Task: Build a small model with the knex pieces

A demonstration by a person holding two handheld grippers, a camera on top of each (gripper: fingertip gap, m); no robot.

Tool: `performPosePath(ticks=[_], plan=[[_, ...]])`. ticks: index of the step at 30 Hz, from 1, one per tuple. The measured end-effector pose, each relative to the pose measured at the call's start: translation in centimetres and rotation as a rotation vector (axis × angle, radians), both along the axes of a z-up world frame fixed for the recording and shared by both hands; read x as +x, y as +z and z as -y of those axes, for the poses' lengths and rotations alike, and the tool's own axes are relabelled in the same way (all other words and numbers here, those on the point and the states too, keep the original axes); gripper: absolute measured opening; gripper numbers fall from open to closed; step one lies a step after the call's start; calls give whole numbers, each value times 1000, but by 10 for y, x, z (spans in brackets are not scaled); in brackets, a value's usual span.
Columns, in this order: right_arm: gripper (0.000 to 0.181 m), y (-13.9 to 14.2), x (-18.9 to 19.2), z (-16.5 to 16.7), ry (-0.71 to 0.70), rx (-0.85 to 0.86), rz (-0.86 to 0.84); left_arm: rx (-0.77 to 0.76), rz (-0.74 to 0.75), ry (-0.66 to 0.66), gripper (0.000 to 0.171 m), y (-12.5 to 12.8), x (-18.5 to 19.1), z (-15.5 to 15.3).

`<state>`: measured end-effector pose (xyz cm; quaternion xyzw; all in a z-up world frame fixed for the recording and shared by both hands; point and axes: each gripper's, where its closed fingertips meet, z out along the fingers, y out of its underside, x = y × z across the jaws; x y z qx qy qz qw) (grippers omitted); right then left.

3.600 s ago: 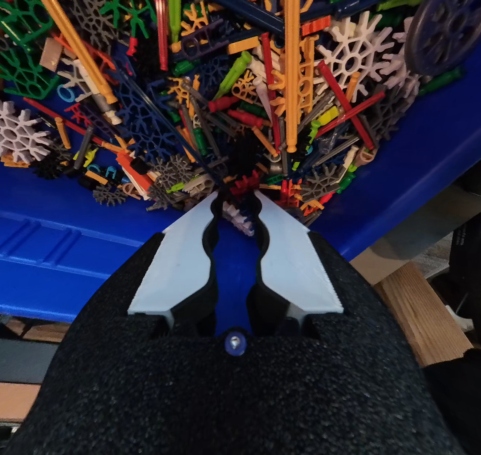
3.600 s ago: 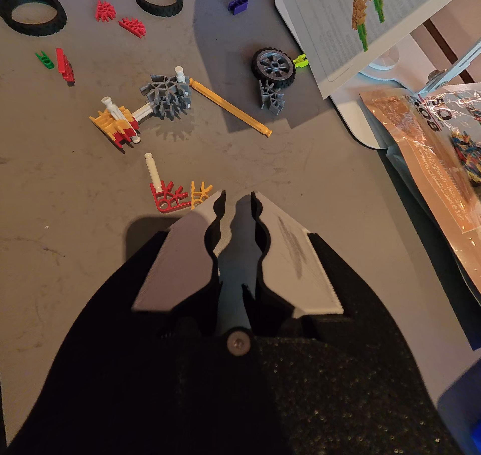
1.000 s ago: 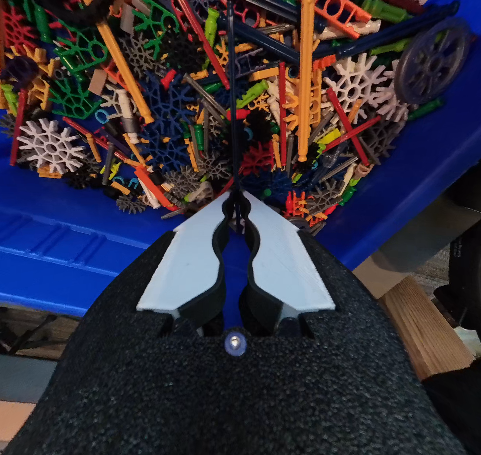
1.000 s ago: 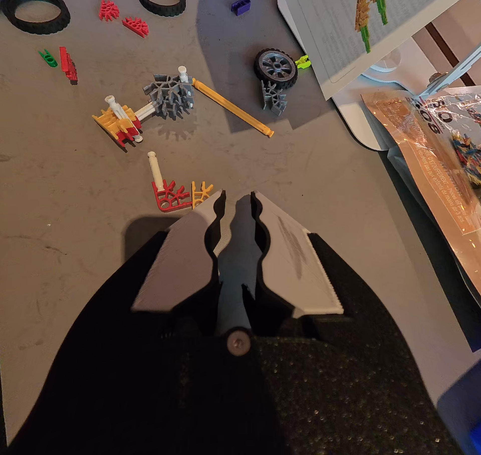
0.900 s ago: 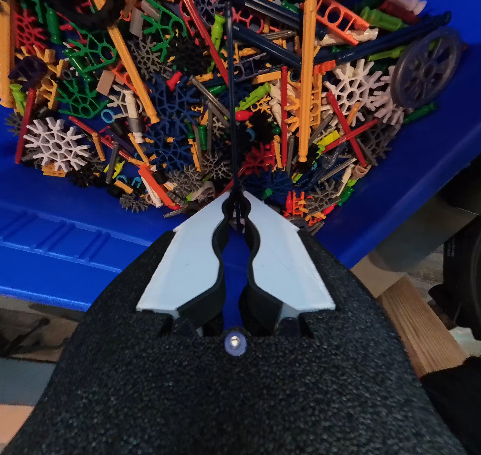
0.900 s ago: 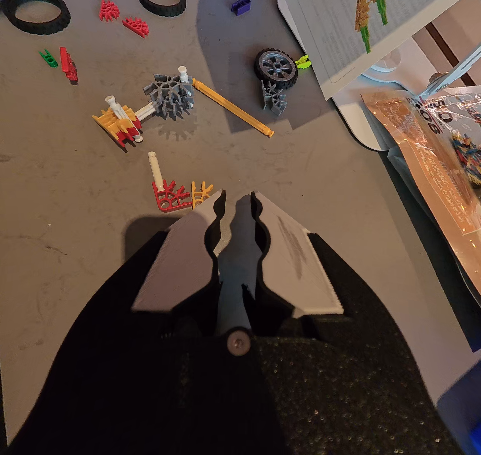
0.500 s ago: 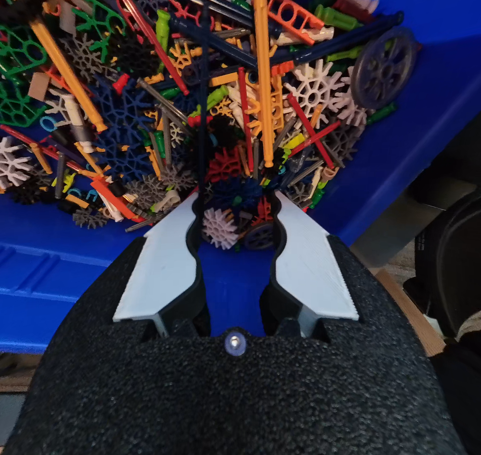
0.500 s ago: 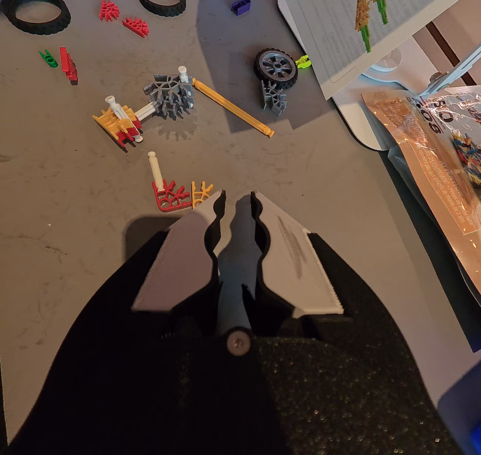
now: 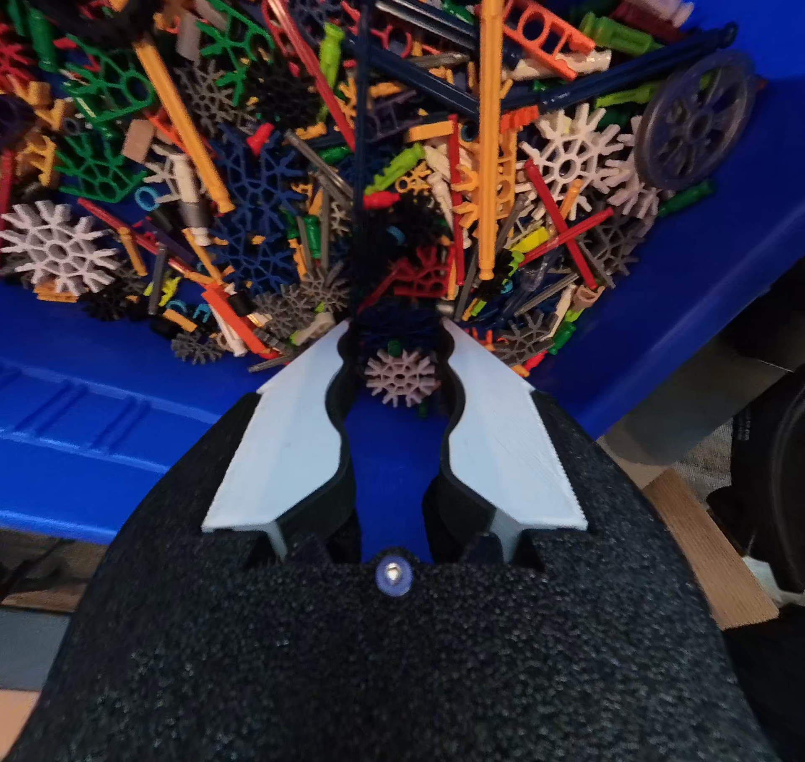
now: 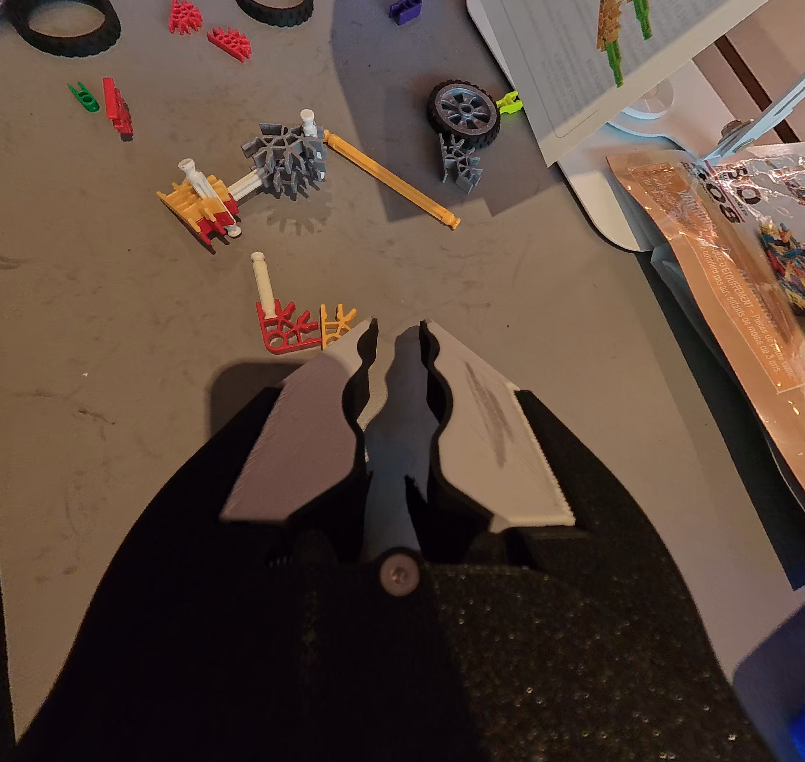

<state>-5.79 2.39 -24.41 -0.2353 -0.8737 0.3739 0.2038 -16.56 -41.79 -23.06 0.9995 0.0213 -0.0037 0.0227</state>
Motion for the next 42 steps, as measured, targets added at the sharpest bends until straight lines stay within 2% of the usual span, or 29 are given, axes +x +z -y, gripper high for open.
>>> performPosePath(ticks=[9,17,21,26,32,42], plan=[[19,1,0,0,0,-2,-1,25,-85,4,34,10,-35,-12],[19,0,1,0,2,-1,0,63,-95,-2,43,12,-27,-16],[19,0,0,0,1,-2,3,76,-49,-61,40,15,-2,-22],[19,0,1,0,2,0,0,46,14,-87,38,1,13,-16],[19,0,1,0,3,-1,0,39,-2,-72,30,-12,10,-14],[19,0,1,0,2,-1,0,61,-31,-68,15,-3,0,-17]])
